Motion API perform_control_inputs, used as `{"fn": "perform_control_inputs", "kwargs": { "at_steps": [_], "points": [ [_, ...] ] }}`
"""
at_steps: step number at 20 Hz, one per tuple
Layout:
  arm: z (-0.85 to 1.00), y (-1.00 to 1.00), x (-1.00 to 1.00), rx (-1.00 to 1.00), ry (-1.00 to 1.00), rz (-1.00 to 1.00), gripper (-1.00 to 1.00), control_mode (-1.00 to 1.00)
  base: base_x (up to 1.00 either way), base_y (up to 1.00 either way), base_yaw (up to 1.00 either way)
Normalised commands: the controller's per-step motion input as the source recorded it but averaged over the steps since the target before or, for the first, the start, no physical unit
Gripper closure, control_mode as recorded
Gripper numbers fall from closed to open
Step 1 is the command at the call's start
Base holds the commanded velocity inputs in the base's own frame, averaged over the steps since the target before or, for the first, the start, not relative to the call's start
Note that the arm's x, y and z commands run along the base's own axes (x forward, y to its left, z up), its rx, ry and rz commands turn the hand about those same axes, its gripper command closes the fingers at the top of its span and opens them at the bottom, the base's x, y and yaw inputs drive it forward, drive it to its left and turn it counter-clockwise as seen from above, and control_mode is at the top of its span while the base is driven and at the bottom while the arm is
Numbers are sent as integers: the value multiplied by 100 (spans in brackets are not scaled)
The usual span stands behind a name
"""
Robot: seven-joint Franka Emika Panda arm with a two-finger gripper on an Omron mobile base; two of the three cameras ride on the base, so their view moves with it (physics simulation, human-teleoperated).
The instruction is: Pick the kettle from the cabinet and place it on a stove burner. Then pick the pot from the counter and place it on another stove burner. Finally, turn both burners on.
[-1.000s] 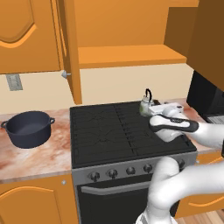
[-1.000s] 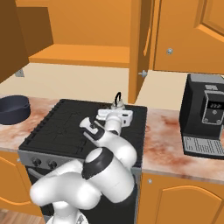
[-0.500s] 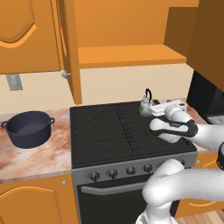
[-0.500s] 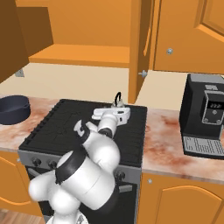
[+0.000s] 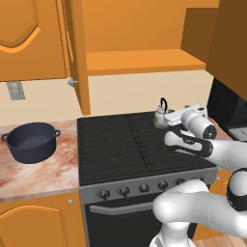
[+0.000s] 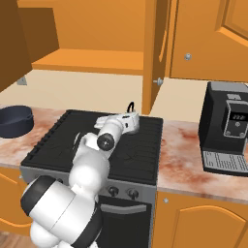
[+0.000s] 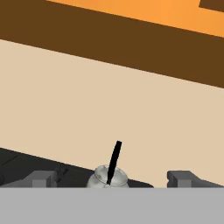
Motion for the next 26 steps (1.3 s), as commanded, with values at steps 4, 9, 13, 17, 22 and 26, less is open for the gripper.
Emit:
{"fn": "perform_control_inputs", "kwargs": {
  "at_steps": [4, 9, 13, 17, 22, 26],
  "points": [
    [44, 11, -23, -9, 6, 0, -100, -100, 0, 0, 0],
    [36, 11, -21, -9, 6, 0, -100, -100, 0, 0, 0],
    [31, 11, -20, -8, 7, 0, -100, -100, 0, 0, 0],
    [26, 12, -18, -8, 8, 0, -100, -100, 0, 0, 0],
    [25, 13, -17, -6, 10, 0, -100, -100, 0, 0, 0],
    [22, 11, -16, -5, 11, 1, -100, -100, 0, 0, 0]
  ]
}}
